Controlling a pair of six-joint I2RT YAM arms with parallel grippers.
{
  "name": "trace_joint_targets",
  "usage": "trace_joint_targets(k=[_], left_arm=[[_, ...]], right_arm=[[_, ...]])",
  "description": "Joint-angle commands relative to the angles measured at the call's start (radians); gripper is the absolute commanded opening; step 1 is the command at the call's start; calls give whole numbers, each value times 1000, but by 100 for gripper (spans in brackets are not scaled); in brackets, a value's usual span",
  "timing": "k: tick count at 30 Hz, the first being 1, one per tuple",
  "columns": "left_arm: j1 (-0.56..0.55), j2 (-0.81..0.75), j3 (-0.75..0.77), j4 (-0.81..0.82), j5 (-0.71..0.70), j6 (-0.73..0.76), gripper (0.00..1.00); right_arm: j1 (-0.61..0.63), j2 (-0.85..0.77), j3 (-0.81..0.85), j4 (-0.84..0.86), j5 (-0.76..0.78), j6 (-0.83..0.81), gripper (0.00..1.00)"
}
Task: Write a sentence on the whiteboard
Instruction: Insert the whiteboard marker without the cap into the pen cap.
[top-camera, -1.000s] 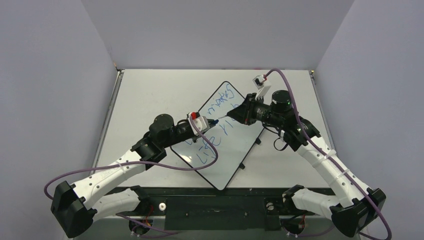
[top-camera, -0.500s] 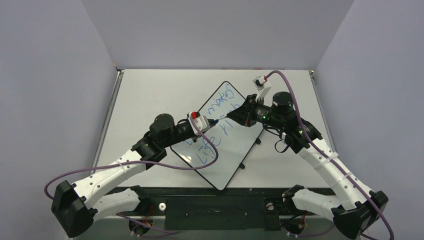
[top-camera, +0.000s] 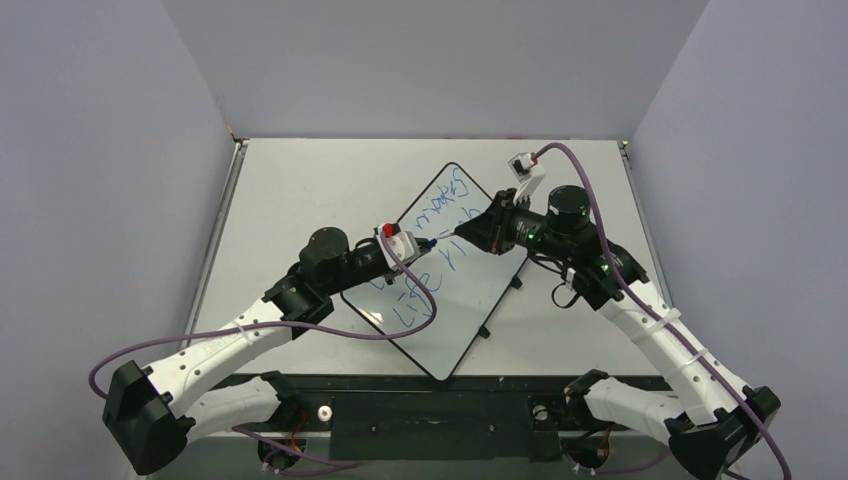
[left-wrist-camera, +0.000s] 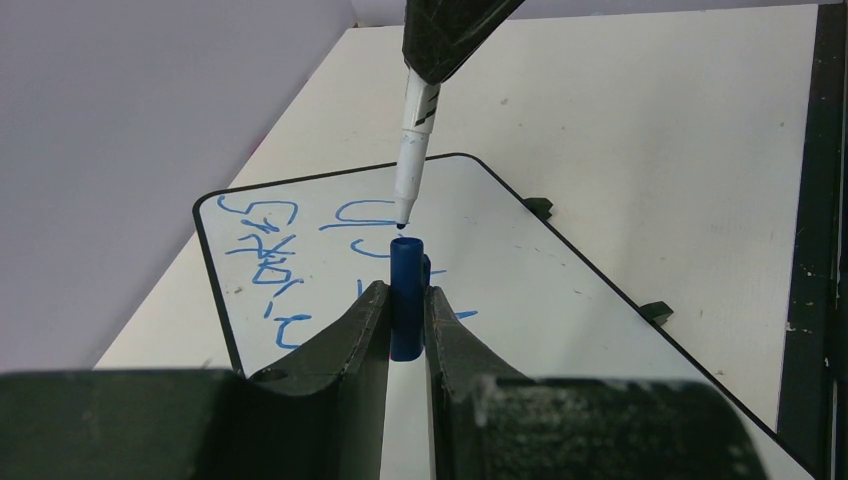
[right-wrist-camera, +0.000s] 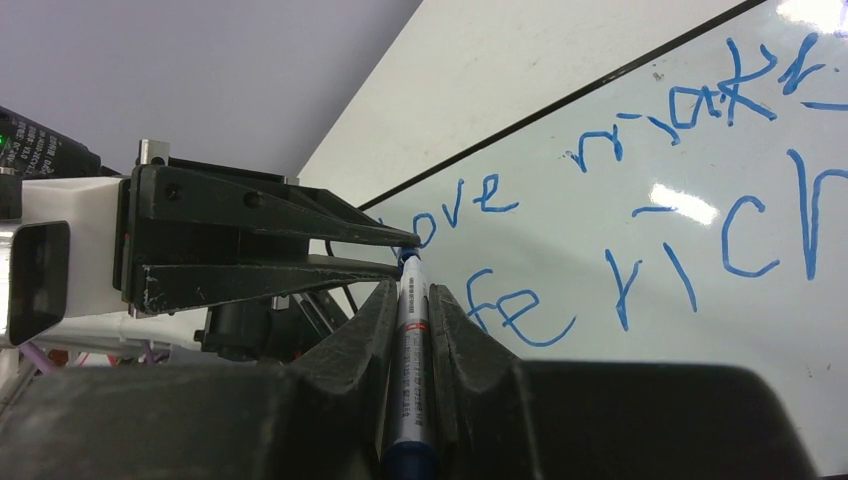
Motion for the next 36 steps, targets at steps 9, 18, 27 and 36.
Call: trace_joint_targets(k=[9,18,27,36], left_arm=[[6,-1,6,61,15,-17,0],[6,-5,5,63,19,-20,0],[7,-12,2,68,24,-21,0],[6,-16,0,67,24,-20,0]], right_arm=[[20,-33,0,26,12,-9,0],[34,-17,-13,37,22,-8,0],[44,-5,-21,43,39,-9,0],[44,-19,-11,45,49,-8,0]])
